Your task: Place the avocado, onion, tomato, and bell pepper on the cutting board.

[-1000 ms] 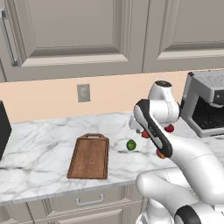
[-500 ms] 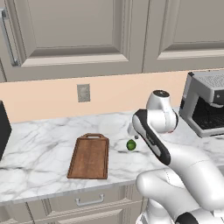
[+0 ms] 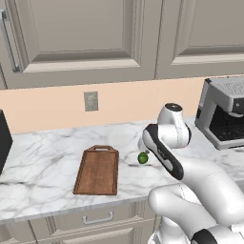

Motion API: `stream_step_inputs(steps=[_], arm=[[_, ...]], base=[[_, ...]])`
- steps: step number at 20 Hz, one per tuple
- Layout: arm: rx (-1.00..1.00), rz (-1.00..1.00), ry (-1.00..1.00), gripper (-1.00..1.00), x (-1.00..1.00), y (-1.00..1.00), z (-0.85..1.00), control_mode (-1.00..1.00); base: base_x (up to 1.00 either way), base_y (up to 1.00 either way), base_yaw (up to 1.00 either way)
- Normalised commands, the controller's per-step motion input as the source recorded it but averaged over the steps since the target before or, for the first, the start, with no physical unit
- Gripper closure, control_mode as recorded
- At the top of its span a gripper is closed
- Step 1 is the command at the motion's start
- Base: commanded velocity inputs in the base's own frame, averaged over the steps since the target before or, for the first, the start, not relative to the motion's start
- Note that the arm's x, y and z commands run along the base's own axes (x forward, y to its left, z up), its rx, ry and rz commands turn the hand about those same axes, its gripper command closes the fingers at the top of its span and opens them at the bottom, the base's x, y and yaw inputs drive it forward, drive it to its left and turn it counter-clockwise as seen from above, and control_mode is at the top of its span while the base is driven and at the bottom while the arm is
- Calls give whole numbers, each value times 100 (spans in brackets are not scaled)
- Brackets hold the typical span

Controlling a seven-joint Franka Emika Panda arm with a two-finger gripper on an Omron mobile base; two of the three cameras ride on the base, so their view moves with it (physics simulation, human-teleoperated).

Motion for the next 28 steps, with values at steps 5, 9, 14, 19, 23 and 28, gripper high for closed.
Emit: stream_step_inputs(steps=[5,9,14,19,23,28], arm=[[0,0,0,-100,16,0,-15,-100],[0,0,0,-100,11,3,-19,-100],[0,0,0,-100,7,2,-24,-100],[0,0,0,-100,11,8,-27,-100],[0,0,0,-100,15,8,-29,-100],[0,0,-1,-100,20,11,-24,-100]], base=[[0,0,0],[0,0,0],[0,0,0],[0,0,0],[0,0,0],[0,0,0]])
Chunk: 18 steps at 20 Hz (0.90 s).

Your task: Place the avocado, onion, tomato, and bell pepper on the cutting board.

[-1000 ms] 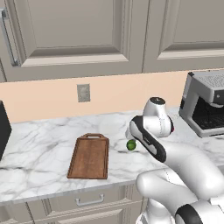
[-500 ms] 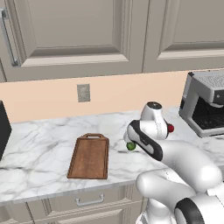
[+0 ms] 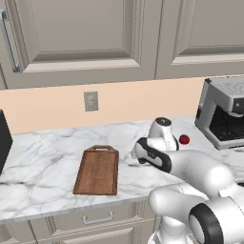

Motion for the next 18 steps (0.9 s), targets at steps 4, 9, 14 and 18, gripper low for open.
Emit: stream_step_inputs(steps=[4,9,14,18], arm=[[2,-1,-4,-100,27,8,-15,-100],[2,-1,-3,-100,24,2,-14,-100],[1,-1,-1,-100,19,0,-16,-100],[0,0,0,-100,13,0,-15,-100]], base=[[0,0,0],[0,0,0],[0,0,0],[0,0,0]])
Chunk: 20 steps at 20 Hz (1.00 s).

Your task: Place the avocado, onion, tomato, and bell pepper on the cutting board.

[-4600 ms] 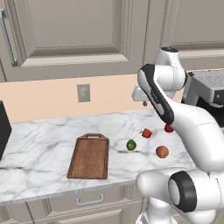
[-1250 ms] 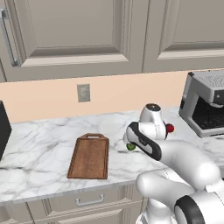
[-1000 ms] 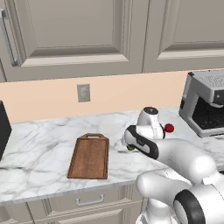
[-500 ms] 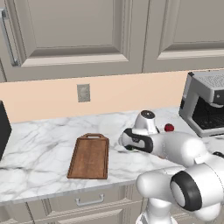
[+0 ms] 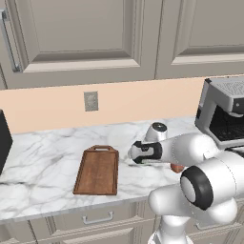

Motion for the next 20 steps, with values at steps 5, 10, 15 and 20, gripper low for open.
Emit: stream_step_inputs(steps=[5,10,15,20], arm=[[0,0,0,-100,13,0,-17,-100],[0,0,0,100,11,1,-17,-100],[1,0,-2,100,1,6,-1,-100],[2,0,-3,100,-10,2,39,-100]], base=[[0,0,0],[0,0,0],[0,0,0],[0,0,0]])
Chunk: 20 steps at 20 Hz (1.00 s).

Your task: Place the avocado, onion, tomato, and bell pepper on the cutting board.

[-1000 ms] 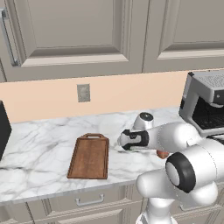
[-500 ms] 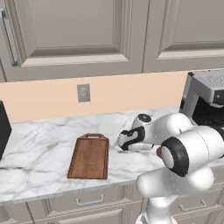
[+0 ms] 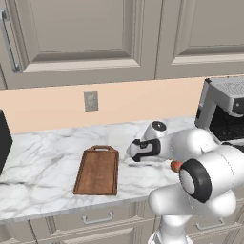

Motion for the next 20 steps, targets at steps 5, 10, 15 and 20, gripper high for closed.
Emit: stream_step_inputs(steps=[5,10,15,20], arm=[[0,0,-3,100,-22,14,57,-100],[0,0,3,100,-19,32,52,-100],[-1,0,9,100,-6,51,37,-100],[-2,0,4,100,0,62,5,-100]], base=[[0,0,0],[0,0,0],[0,0,0],[0,0,0]])
